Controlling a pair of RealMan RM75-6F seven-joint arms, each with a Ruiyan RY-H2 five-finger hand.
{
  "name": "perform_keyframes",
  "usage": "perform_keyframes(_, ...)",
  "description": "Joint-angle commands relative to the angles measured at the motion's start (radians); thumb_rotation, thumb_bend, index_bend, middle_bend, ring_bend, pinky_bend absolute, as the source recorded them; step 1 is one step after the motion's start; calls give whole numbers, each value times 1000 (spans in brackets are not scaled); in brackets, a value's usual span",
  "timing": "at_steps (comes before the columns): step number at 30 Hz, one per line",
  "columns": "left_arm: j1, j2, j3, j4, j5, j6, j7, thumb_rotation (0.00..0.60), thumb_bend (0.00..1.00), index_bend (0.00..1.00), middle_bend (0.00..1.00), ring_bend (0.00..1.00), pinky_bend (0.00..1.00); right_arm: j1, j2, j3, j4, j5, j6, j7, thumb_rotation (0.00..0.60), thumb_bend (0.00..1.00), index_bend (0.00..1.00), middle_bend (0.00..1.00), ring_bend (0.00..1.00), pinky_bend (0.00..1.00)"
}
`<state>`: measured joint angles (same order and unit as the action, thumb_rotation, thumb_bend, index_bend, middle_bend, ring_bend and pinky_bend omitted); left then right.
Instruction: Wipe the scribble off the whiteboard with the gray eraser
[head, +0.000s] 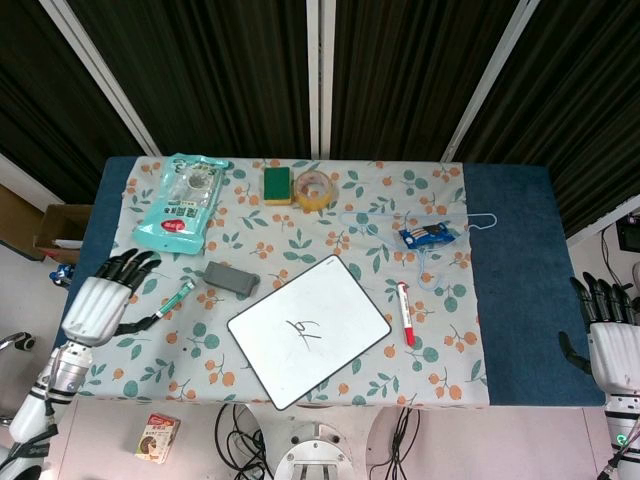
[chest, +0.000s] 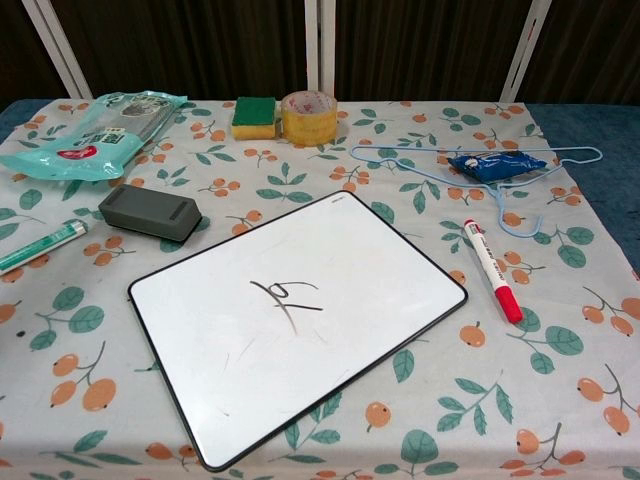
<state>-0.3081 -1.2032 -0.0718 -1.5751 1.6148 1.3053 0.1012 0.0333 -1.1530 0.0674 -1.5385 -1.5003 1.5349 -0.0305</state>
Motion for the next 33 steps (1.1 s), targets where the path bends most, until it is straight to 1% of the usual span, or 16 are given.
perform_keyframes(1, -98, -66, -23, 32, 14, -106, -35, 600, 67, 155, 119, 85, 210, -10, 4, -2, 5, 4, 9, 13, 600, 268, 0, 0, 0, 0)
perform_keyframes(3, -137, -111, -23, 81, 28, -137, -65, 600, 67, 157, 118, 85, 219, -17, 9, -1, 11, 9, 14, 30, 600, 269, 0, 0, 0, 0)
perform_keyframes(6, -181, -164, -15, 142, 29, -191, -78, 600, 68, 160, 117, 86, 229, -26, 18, 2, 19, 21, 20, 49, 600, 271, 0, 0, 0, 0)
perform_keyframes(11, -251, -226, -19, 208, -18, -308, -35, 600, 80, 161, 118, 106, 270, -31, 26, 5, 20, 30, 20, 55, 600, 271, 0, 0, 0, 0)
perform_keyframes(14, -282, -258, -23, 246, -34, -338, -36, 600, 94, 161, 120, 110, 274, -32, 22, 2, 18, 27, 17, 49, 600, 271, 0, 0, 0, 0)
perform_keyframes(20, -327, -308, -25, 322, -51, -374, -69, 600, 137, 165, 133, 117, 276, -30, 18, 4, 19, 36, 6, 40, 600, 271, 0, 0, 0, 0)
perform_keyframes(24, -352, -340, -24, 379, -66, -392, -90, 600, 173, 193, 162, 142, 282, -28, 18, 6, 15, 37, 3, 34, 600, 271, 0, 0, 0, 0)
perform_keyframes(28, -364, -353, -14, 410, -73, -404, -104, 600, 199, 219, 197, 167, 297, -29, 20, 8, 12, 42, 1, 31, 600, 271, 0, 0, 0, 0)
perform_keyframes(33, -368, -362, -3, 431, -81, -397, -114, 600, 214, 258, 217, 170, 303, -28, 17, 7, 19, 49, -10, 35, 600, 271, 0, 0, 0, 0)
